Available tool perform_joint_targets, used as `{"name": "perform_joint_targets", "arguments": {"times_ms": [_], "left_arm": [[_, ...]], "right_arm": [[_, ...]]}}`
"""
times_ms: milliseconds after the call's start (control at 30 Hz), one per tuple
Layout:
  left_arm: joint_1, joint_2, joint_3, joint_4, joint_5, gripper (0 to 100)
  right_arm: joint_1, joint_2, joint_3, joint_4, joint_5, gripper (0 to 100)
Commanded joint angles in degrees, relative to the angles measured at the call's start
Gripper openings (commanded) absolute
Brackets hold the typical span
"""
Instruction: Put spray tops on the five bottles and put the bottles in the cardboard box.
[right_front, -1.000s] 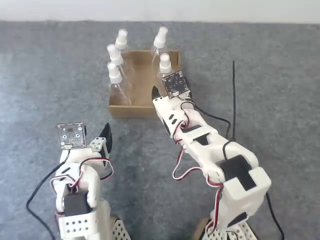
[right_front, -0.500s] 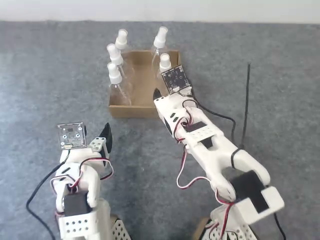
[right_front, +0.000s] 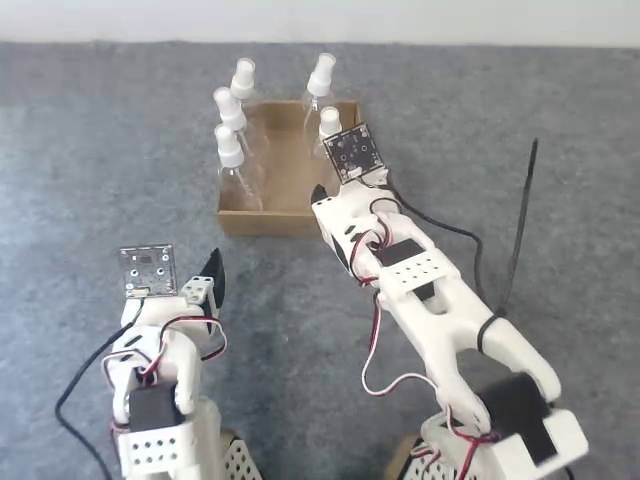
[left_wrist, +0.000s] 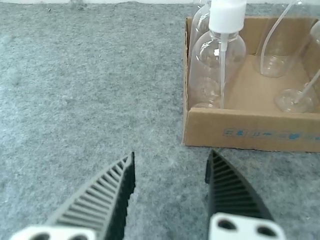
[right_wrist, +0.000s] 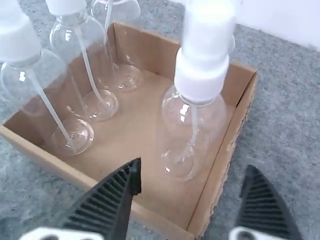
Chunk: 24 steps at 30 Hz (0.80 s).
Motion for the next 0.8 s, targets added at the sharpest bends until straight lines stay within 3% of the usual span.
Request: {"name": "perform_joint_targets", "arguments": {"times_ms": [0, 167, 467, 600, 767], "left_arm": [[0.09, -0.88, -0.57, -1.76, -0.7, 22], [0.09, -0.88, -0.57, -1.76, -0.79, 22], [0.26, -0.88, -0.57, -1.76, -0.88, 22], [0.35, -0.88, -0.57, -1.76, -0.88, 22], [0.44, -0.88, -0.57, -1.76, -0.88, 22]], "right_arm": [[0.22, -4.97, -0.53, 1.01, 0.18, 15.4], [0.04, -8.22, -0.26, 5.23, 0.26, 9.5], [0.22, -21.85, 6.07, 6.9, 0.26, 8.4], [-0.22, -28.35, 8.09, 6.46, 0.44, 0.2], [0.13, -35.82, 10.2, 6.99, 0.44, 1.3]]}}
